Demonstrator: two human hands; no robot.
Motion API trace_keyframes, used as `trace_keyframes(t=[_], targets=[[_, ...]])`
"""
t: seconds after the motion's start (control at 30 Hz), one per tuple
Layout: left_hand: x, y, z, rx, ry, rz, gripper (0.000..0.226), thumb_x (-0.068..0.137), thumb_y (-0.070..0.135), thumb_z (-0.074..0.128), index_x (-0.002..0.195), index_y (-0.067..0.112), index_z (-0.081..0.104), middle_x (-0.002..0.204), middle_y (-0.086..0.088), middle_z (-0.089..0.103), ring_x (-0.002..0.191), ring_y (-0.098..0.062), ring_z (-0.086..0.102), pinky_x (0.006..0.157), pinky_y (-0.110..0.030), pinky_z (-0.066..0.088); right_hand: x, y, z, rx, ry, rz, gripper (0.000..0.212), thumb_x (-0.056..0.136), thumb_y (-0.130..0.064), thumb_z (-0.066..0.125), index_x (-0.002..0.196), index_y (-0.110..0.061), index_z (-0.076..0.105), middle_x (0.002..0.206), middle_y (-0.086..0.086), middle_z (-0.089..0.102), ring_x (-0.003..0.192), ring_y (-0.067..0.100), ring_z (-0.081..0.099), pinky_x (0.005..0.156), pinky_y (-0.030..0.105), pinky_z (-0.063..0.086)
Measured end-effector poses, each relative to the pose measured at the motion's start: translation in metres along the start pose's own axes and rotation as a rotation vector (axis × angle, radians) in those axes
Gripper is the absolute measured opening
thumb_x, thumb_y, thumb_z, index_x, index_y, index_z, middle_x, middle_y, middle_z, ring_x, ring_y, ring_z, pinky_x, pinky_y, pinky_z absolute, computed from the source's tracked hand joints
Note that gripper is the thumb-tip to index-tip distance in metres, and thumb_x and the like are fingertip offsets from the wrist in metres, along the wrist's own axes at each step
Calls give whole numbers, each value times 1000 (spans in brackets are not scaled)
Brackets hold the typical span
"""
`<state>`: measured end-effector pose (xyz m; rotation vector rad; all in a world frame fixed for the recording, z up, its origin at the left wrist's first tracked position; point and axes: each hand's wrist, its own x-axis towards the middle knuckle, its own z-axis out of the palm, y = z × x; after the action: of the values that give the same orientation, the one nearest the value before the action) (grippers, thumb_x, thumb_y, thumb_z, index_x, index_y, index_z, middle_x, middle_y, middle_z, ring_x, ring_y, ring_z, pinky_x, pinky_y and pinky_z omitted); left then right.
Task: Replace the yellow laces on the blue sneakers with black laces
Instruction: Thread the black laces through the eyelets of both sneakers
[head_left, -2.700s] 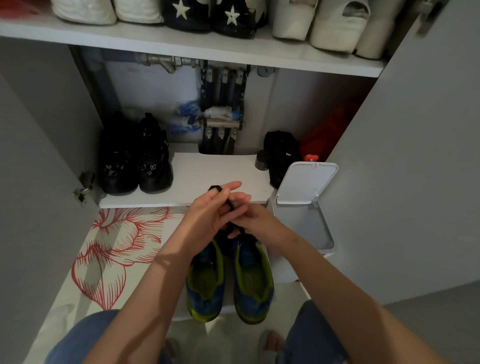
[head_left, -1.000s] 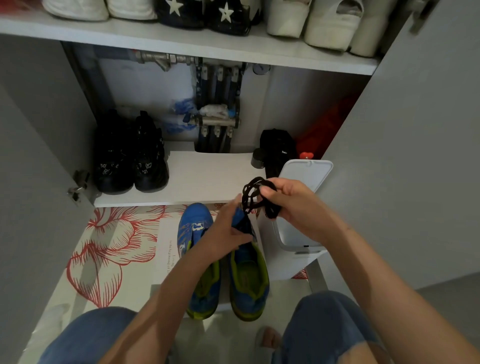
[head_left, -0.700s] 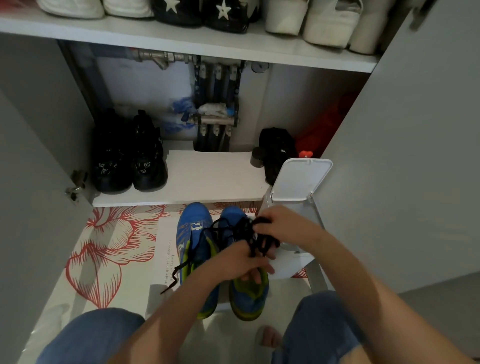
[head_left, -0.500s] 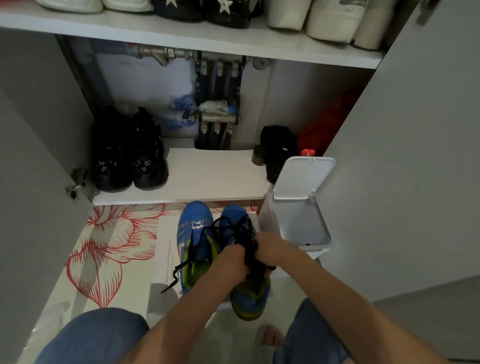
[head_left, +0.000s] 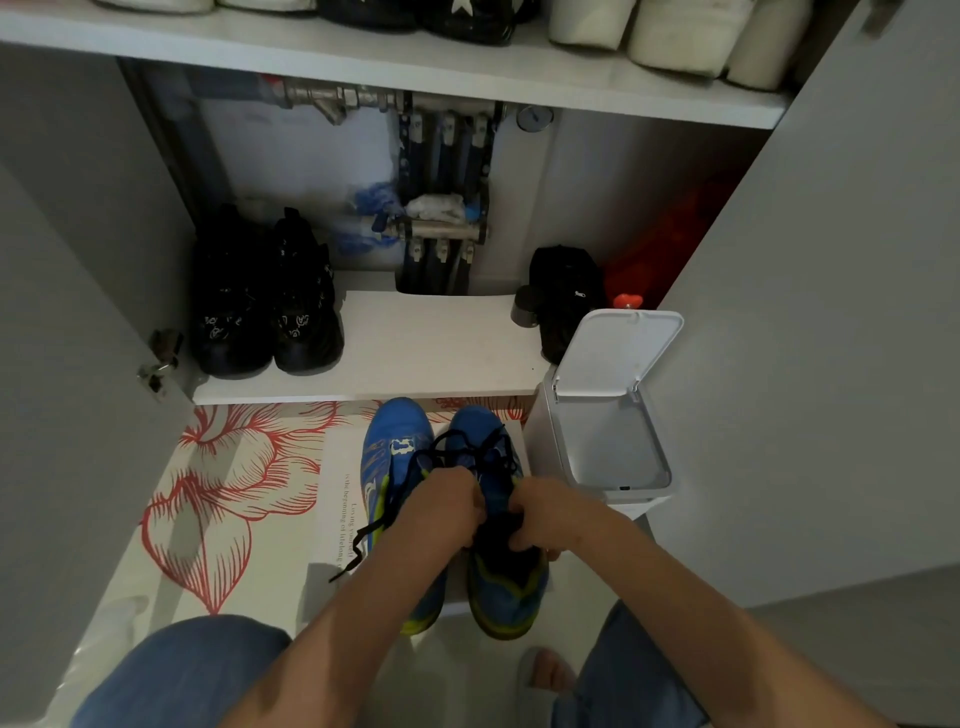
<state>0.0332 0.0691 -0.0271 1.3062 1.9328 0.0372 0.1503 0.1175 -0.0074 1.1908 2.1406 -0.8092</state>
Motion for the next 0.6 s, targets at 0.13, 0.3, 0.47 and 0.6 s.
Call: trace_keyframes(t=[0.13,0.3,0.47,0.6], targets=[[9,-11,-22,-34,78,-77,29,93,14,52,119,8,63,114,-12,65,105,-27,62,94,-35,50,-3,5,-19,51,220,55,26,95,-15,51,116,-2,60,108,15,64,95,28,65,82,35,54],[17,-31,-42,61,330,-161,27,94,10,48,117,10,62,119,-12,61,108,-29,59,89,-35,48,38,18,-38,327,582,88,24,95,-20,50,99,-3,65,91,11,66,80,25,64,70,31,51],[33,-36,-39,47,125,-303,36,98,14,46,133,6,49,135,-13,51,124,-24,49,103,-29,37,86,25,-19,709,535,171,30,93,-20,57,70,0,57,67,10,52,52,12,46,41,16,39],[30,-43,-29,-36,224,-179,29,96,11,45,120,10,60,121,-9,60,113,-24,57,92,-30,45,110,19,-13,650,591,204,32,92,-32,57,70,-11,52,71,4,53,73,19,55,61,22,39]])
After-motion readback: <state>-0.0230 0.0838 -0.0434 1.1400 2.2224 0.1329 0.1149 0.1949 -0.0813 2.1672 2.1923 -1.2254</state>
